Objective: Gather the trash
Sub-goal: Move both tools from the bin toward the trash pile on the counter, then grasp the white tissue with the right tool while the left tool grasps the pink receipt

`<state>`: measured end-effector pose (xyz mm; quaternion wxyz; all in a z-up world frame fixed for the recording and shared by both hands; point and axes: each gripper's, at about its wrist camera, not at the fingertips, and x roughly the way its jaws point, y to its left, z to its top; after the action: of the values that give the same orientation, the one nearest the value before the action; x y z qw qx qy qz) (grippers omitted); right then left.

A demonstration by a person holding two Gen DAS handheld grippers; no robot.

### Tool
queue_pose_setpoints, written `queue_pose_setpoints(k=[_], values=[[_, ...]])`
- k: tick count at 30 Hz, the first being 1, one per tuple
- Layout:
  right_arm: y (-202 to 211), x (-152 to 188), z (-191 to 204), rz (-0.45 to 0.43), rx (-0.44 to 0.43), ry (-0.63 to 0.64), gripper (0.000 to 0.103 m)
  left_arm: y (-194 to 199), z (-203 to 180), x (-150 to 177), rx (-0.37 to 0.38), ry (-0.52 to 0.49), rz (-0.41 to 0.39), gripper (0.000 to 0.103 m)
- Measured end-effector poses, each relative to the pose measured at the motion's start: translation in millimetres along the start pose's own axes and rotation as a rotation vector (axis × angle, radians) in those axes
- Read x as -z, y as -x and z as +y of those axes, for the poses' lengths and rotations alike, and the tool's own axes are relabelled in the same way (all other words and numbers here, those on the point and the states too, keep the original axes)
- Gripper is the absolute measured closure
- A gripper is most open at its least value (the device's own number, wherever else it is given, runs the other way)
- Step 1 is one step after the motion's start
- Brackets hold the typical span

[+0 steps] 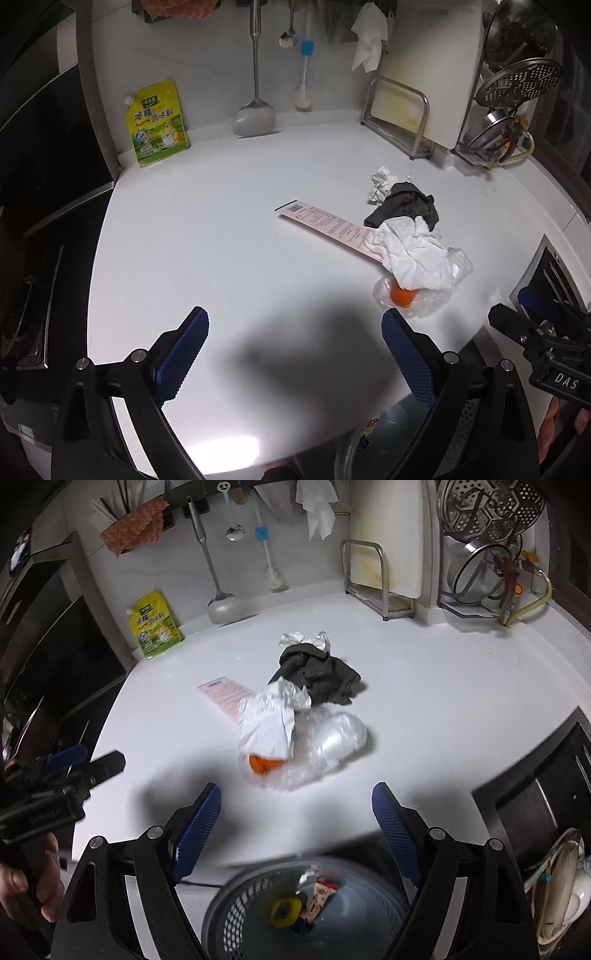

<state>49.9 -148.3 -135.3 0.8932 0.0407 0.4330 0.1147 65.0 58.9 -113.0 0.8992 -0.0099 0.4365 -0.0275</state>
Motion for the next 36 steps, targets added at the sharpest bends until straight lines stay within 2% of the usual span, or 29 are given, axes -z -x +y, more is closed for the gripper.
queue_pose_setpoints(k=[12, 23, 24, 26, 27, 32, 34, 36], values=[[-66.1, -42.3, 20.4, 0.002, 0.059, 0.008, 0.023, -39.8, 21.7, -20.7, 0.016, -0.010, 0.040, 0.010], [-99.0, -54.6, 30.6, 0.022, 0.137, 0.035, 0.025, -60.2, 31.7, -26.8, 0.039, -0.021, 0.074, 0.010], [-100.2, -54.6, 31.1, 0.022, 0.142, 0.039, 0.028, -61.0, 31.4, -27.2, 0.041, -0.022, 0.075, 0.010], [-103.8, -54.5, 33.1, 0.035, 0.156, 0.057, 0.045, -62.5, 30.7, -28.1, 0.046, -0.025, 0.077, 0.010], [-105.7, -54.2, 33.9, 0.043, 0.159, 0.066, 0.048, -63.3, 30.0, -28.9, 0.050, -0.026, 0.077, 0.010], [-104.9, -50.1, 36.6, 0.046, 0.158, 0.089, 0.087, -65.6, 24.8, -32.2, 0.066, -0.035, 0.079, 0.010], [-100.7, -49.1, 34.8, 0.039, 0.144, 0.081, 0.094, -66.3, 22.6, -33.6, 0.073, -0.038, 0.080, 0.010], [-94.3, -49.0, 31.8, 0.024, 0.132, 0.067, 0.094, -67.4, 19.4, -35.0, 0.079, -0.040, 0.081, 0.010]])
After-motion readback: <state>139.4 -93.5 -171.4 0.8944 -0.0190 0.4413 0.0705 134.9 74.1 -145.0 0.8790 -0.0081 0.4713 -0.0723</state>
